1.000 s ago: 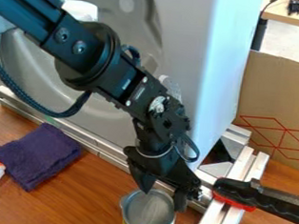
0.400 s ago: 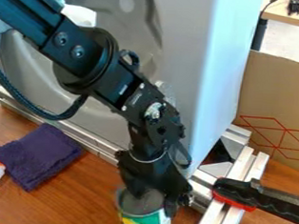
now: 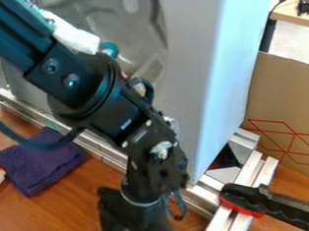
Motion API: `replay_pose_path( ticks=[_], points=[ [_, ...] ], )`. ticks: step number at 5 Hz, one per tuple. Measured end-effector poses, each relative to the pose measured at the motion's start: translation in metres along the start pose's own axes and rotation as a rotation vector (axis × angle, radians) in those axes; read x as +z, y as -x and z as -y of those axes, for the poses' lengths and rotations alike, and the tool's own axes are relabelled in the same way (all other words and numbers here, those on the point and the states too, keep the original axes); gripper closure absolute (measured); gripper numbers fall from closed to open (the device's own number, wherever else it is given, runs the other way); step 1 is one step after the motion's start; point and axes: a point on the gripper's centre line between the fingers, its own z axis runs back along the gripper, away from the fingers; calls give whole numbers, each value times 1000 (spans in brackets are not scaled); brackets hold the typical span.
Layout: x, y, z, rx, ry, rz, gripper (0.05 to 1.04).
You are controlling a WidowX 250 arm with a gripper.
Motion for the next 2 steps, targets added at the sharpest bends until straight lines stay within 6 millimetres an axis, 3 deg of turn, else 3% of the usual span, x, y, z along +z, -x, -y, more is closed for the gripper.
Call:
replay_pose_path(
  ticks=[2],
  points=[
    [-1,36,4,9,-2,-57,83]
  ],
)
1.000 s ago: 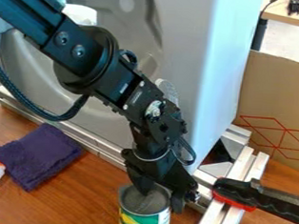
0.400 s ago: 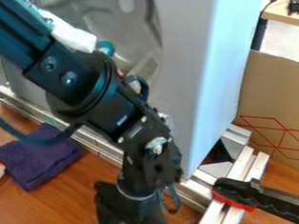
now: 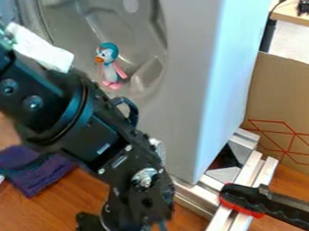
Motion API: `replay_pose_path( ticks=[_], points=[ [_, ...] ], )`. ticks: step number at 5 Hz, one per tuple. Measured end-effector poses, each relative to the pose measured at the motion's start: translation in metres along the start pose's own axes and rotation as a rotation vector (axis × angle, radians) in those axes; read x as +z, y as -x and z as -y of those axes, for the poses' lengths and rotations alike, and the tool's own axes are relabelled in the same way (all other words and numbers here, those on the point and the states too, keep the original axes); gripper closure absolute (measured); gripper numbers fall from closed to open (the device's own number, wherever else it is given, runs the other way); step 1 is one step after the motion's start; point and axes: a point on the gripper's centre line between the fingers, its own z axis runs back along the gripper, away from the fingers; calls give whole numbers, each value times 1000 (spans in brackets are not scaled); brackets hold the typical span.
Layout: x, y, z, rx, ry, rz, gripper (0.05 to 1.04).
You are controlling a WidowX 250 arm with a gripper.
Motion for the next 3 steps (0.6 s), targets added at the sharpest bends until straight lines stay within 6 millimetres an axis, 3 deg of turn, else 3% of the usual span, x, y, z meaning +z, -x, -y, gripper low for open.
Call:
replay_pose_path(
  ticks=[1,3],
  points=[
    [2,4,-3,-2,0,-11,83],
    [38,-16,-27,50,29,95,83]
  ],
)
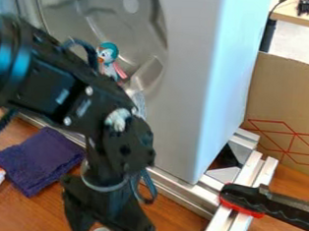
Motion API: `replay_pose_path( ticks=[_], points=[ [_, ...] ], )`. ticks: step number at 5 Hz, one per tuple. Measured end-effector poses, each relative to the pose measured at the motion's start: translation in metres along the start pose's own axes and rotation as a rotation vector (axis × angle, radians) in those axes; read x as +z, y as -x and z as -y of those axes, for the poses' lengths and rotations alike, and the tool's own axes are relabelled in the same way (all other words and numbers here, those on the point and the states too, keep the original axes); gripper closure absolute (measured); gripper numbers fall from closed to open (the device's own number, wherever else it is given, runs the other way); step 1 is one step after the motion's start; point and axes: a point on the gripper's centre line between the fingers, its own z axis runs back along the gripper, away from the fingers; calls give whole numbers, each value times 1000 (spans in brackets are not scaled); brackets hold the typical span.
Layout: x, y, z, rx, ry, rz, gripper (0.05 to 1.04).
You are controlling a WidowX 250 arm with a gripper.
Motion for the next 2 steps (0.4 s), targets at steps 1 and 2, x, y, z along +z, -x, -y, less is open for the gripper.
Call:
replay_pose_path(
  ticks=[1,2],
  points=[
    [22,-4,-20,-43,29,-20,83],
    [41,8,-47,-154,45,-135,83]
  ],
)
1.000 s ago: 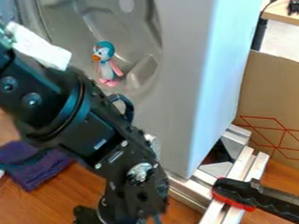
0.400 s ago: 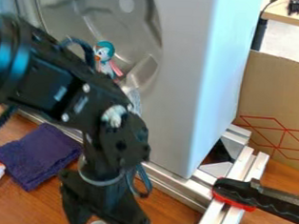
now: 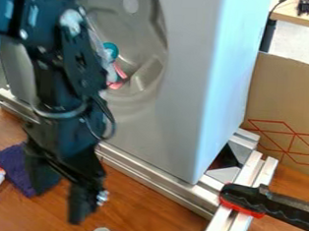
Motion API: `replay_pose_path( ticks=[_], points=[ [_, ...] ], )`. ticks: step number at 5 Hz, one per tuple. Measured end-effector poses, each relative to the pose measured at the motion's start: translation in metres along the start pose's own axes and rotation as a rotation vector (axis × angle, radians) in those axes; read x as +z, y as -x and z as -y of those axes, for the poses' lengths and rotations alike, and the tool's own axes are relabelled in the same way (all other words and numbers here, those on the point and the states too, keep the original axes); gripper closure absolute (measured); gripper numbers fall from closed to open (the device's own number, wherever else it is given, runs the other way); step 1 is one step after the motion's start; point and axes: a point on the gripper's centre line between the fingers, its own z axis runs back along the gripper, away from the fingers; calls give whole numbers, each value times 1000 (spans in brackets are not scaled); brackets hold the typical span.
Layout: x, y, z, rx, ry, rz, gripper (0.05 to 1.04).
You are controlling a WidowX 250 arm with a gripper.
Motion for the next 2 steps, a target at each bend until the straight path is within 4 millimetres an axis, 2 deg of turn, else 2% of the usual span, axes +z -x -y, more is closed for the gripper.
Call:
replay_pose_path(
  ticks=[1,2],
  points=[
    [22,32,-39,-129,34,-148,83],
    [29,44,-62,-125,46,-115,83]
  ],
)
